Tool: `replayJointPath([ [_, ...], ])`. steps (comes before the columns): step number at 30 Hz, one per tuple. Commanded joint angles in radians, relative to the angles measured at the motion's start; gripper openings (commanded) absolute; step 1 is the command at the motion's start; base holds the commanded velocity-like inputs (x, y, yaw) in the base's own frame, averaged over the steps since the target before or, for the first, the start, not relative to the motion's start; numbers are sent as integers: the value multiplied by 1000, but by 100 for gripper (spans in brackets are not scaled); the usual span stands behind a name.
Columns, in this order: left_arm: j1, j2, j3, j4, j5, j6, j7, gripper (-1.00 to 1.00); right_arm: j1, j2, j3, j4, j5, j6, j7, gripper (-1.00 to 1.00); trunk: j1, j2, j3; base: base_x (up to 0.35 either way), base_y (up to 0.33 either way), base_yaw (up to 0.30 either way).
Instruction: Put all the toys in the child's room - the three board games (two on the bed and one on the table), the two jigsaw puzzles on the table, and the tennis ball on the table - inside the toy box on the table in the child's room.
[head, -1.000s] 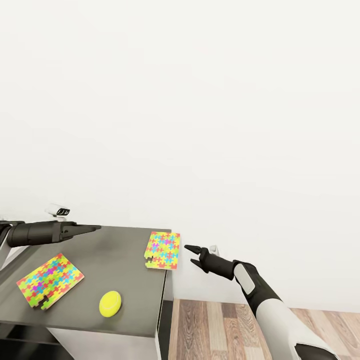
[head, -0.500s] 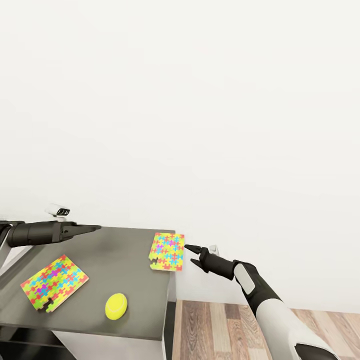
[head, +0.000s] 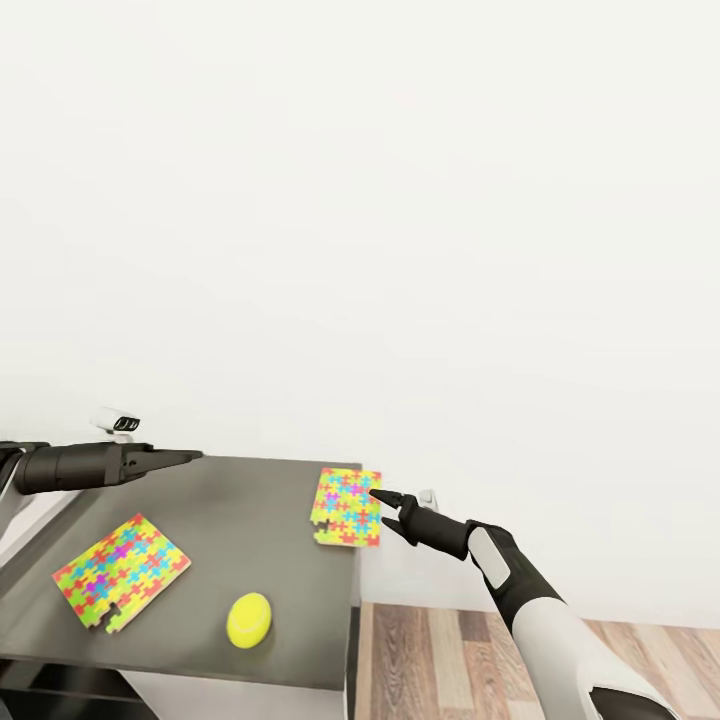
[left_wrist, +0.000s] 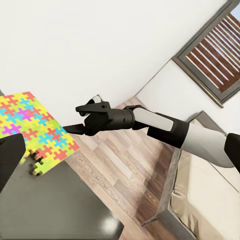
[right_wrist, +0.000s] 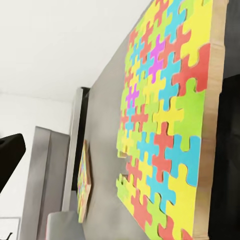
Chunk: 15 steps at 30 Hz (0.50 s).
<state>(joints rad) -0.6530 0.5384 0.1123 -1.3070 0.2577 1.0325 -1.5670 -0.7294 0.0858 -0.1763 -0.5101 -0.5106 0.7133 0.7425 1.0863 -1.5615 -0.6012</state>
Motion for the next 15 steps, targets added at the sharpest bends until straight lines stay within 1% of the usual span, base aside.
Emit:
replayJointPath([
  [1,-1,0,0,0,0,11,-4,100,-1,1,-6,0,0,6,2,100,0,-1,-1,23,54,0],
  [15,-1,-1,0,0,2,11,-4,100,-1,1,-6,0,1,6,2,100,0,-1,-1,3,7,0],
])
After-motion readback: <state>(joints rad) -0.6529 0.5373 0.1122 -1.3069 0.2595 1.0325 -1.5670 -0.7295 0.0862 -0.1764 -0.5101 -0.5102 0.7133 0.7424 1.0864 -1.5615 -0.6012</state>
